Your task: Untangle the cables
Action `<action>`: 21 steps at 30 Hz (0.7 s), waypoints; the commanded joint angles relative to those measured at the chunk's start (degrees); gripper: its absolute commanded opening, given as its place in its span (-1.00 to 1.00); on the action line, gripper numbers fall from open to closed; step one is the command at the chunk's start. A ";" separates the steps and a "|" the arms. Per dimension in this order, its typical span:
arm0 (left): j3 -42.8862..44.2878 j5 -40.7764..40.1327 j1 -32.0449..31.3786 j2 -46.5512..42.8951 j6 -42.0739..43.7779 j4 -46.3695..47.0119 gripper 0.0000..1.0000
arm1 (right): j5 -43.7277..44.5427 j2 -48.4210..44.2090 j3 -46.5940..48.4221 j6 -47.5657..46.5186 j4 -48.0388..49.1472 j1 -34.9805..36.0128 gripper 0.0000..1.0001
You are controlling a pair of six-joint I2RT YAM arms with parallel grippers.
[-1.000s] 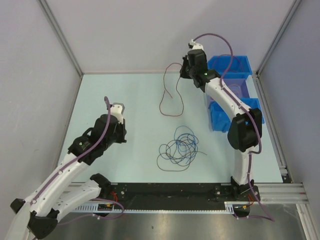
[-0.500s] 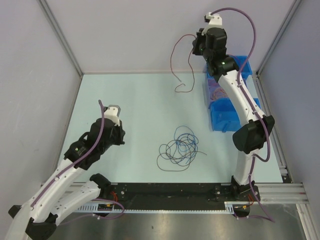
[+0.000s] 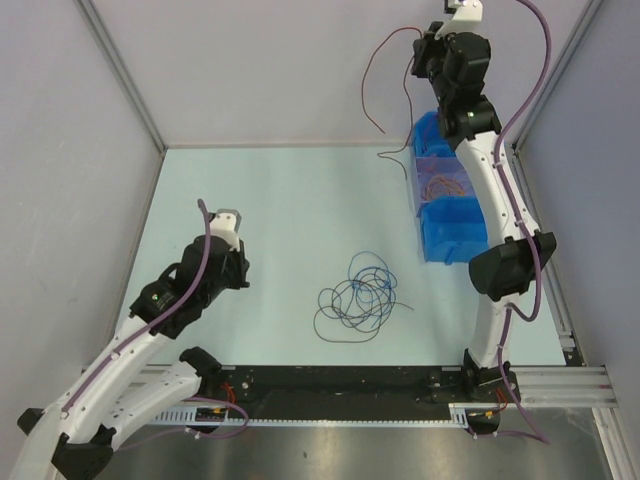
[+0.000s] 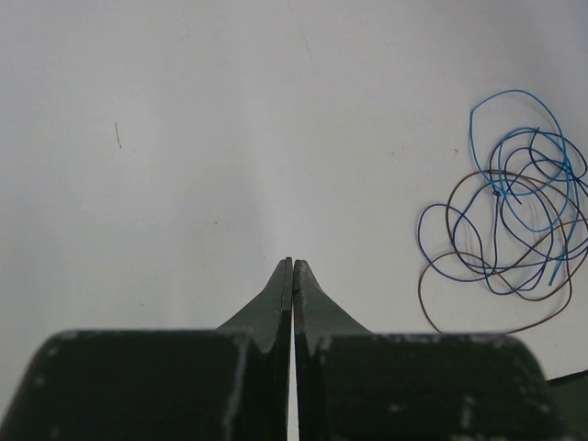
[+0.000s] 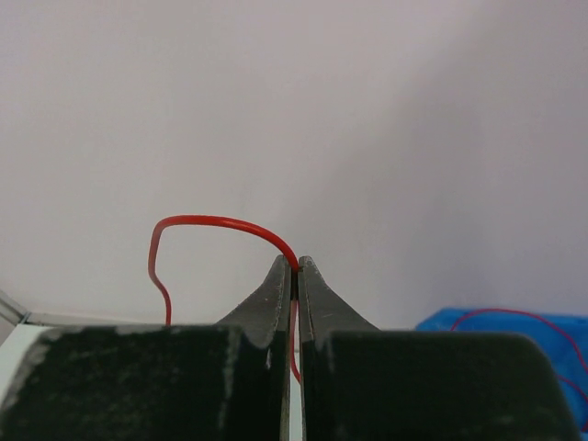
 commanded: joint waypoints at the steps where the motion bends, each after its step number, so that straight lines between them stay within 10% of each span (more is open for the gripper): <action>1: -0.19 -0.73 0.42 -0.14 -0.84 0.89 -0.99 | -1.38 2.03 5.55 -1.06 6.45 -0.96 -1.00; 21: -0.37 0.58 2.71 2.40 -0.49 1.33 -0.99 | 1.87 15.30 16.02 -9.24 30.09 -5.96 -1.00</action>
